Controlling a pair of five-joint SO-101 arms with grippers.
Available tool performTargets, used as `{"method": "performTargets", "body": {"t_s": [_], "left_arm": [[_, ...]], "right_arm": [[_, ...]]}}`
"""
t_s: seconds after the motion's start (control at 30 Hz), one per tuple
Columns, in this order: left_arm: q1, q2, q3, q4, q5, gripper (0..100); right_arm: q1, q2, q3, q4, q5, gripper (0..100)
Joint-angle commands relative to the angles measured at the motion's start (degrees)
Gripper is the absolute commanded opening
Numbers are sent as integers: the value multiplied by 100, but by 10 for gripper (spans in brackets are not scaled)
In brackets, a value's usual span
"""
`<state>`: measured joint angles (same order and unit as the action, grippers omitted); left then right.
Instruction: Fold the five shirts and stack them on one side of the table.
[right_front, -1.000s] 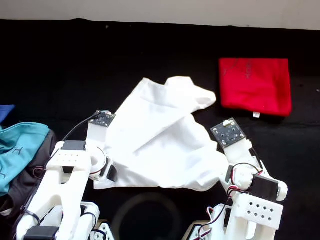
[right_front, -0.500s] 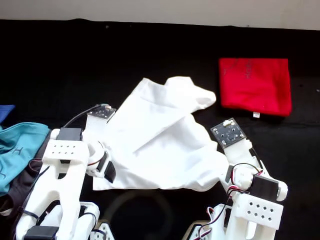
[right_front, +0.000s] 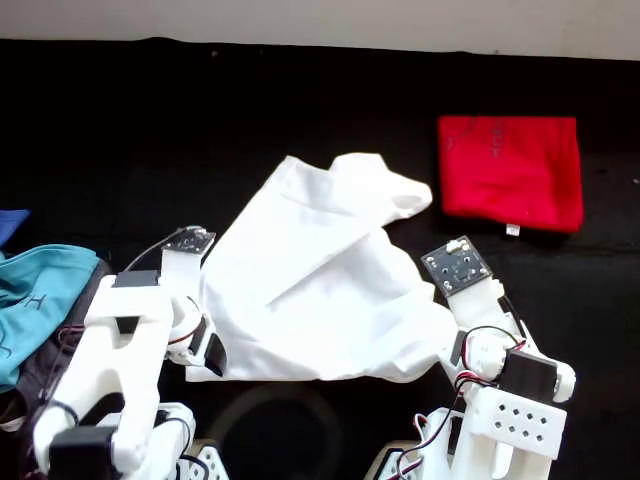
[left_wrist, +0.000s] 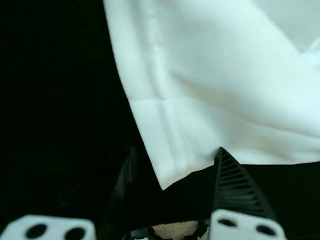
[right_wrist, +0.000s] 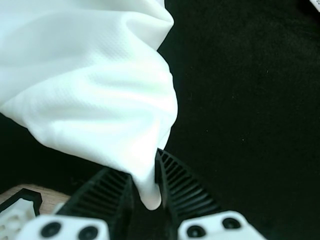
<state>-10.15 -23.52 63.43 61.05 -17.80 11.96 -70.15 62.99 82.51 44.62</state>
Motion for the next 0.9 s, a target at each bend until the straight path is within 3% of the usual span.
{"method": "performTargets", "body": {"t_s": [0.0,0.17,0.33,0.47,0.6,0.87], "left_arm": [[-57,769,-426,-26,-97,234],[-31,1226,-1068,-18,-97,184],[453,1226,-1473,281,-88,95],[963,1226,-2009,870,35,9],[1147,1226,-2923,1556,431,8],[1138,1226,-5604,3429,440,8]], "right_arm": [[-57,-75,-40,-31,62,6],[-57,-75,-40,-31,53,6],[-57,-75,13,-40,26,6],[-57,-75,13,-101,-9,6],[-57,-57,13,-699,-580,6],[-57,-40,-787,-1543,-1134,6]]}}
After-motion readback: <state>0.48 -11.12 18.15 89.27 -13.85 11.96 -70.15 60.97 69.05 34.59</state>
